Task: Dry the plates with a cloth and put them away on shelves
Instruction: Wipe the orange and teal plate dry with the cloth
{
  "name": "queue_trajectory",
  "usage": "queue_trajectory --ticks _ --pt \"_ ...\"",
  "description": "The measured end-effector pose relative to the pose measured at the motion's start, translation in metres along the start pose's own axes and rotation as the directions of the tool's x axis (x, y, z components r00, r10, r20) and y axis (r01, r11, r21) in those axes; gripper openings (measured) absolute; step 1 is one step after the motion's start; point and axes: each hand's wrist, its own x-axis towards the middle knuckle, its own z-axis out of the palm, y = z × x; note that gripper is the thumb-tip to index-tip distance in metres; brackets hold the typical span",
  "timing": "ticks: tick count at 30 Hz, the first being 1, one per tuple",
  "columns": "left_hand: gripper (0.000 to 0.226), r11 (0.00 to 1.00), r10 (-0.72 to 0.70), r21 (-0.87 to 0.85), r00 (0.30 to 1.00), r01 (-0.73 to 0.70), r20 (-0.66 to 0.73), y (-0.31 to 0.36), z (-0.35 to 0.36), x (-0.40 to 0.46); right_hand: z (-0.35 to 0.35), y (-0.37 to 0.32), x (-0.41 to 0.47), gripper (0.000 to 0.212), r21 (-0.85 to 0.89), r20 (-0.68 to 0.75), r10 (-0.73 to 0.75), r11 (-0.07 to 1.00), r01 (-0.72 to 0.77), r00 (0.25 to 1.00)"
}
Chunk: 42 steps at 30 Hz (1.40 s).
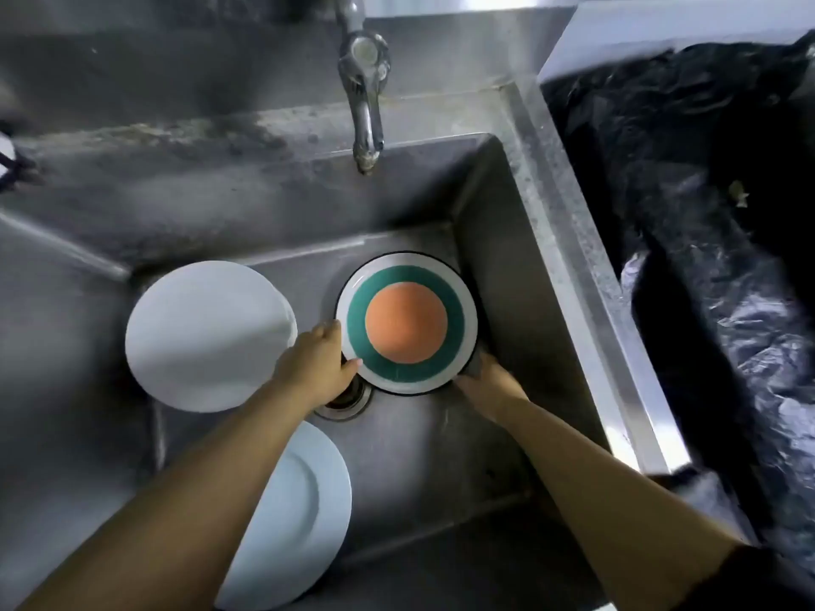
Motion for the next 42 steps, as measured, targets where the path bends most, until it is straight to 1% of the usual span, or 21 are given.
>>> queue_trajectory --ticks 2,5,6,10,13,15,18,21,23,24,25,27,28,29,31,32,35,37,38,40,42 --pt "0.048 0.997 -0.045 -0.057 0.999 0.044 -0.012 -0.003 0.009 0.016 0.007 0.002 0.013 0.067 0.155 -0.025 0.047 0.987 -0.043 0.999" --pt "0.052 0.994 -0.090 -0.061 0.996 0.091 0.019 -0.002 0.022 0.034 0.016 0.003 0.032 0.067 0.313 -0.043 0.095 0.947 -0.077 0.995" --pt "0.052 0.989 -0.109 -0.100 0.994 0.111 0.029 0.000 0.024 0.039 0.018 0.002 0.035 0.065 0.337 -0.049 0.101 0.938 -0.079 0.994" --pt "0.056 0.937 -0.181 -0.310 0.983 0.162 -0.035 0.000 0.037 0.063 0.021 0.002 0.051 0.056 0.395 -0.082 0.172 0.910 -0.126 0.982" --pt "0.062 0.891 -0.248 -0.402 0.968 0.212 -0.039 0.001 0.045 0.073 0.024 0.005 0.061 0.057 0.421 -0.082 0.217 0.892 -0.164 0.973" --pt "0.071 0.814 -0.324 -0.507 0.946 0.284 0.009 0.004 0.045 0.076 0.028 0.009 0.067 0.058 0.428 -0.083 0.228 0.887 -0.172 0.970" --pt "0.087 0.634 -0.434 -0.674 0.896 0.379 0.096 0.012 0.041 0.080 0.032 0.010 0.070 0.057 0.439 -0.111 0.240 0.882 -0.169 0.964" --pt "0.084 0.482 -0.483 -0.763 0.857 0.432 0.180 0.015 0.034 0.081 0.034 0.010 0.070 0.045 0.532 -0.112 0.261 0.831 -0.165 0.959" --pt "0.088 0.388 -0.484 -0.801 0.840 0.456 0.243 0.013 0.027 0.075 0.031 0.009 0.065 0.035 0.596 -0.103 0.268 0.787 -0.156 0.958" --pt "0.091 0.349 -0.473 -0.813 0.837 0.465 0.276 0.011 0.024 0.071 0.029 0.008 0.060 0.036 0.604 -0.103 0.258 0.783 -0.146 0.961" --pt "0.089 0.312 -0.460 -0.830 0.838 0.463 0.294 0.011 0.018 0.066 0.027 0.009 0.055 0.042 0.604 -0.095 0.242 0.785 -0.137 0.966" --pt "0.069 0.249 -0.431 -0.864 0.849 0.437 0.305 0.013 0.007 0.054 0.025 0.010 0.043 0.055 0.613 -0.066 0.226 0.777 -0.139 0.972" --pt "0.059 0.231 -0.416 -0.875 0.856 0.425 0.306 0.014 0.002 0.047 0.025 0.010 0.035 0.057 0.613 -0.050 0.228 0.775 -0.151 0.972" --pt "0.056 0.227 -0.405 -0.884 0.866 0.408 0.295 0.014 -0.002 0.042 0.025 0.010 0.028 0.057 0.614 -0.034 0.235 0.772 -0.165 0.971" --pt "0.064 0.232 -0.390 -0.904 0.885 0.360 0.252 0.015 -0.009 0.028 0.024 0.010 0.010 0.053 0.630 -0.009 0.239 0.755 -0.180 0.971" --pt "0.064 0.207 -0.374 -0.919 0.895 0.337 0.244 0.019 -0.016 0.017 0.022 0.009 -0.001 0.049 0.647 0.003 0.232 0.741 -0.179 0.973" --pt "0.046 0.032 -0.313 -0.962 0.917 0.273 0.249 0.034 -0.038 -0.021 0.019 0.006 -0.028 0.037 0.716 0.097 0.204 0.666 -0.211 0.974" --pt "0.051 -0.042 -0.247 -0.969 0.937 0.245 0.248 0.039 -0.047 -0.042 0.017 0.004 -0.045 0.033 0.721 0.151 0.188 0.651 -0.238 0.971" --pt "0.055 -0.043 -0.230 -0.971 0.944 0.234 0.237 0.041 -0.052 -0.052 0.016 0.003 -0.053 0.033 0.713 0.164 0.182 0.657 -0.244 0.970" --pt "0.057 -0.002 -0.243 -0.973 0.943 0.233 0.226 0.044 -0.065 -0.070 0.012 0.000 -0.072 0.034 0.683 0.189 0.153 0.689 -0.241 0.970" --pt "0.047 0.054 -0.275 -0.963 0.931 0.263 0.239 0.050 -0.080 -0.089 0.006 -0.003 -0.092 0.030 0.653 0.236 0.088 0.723 -0.225 0.968"
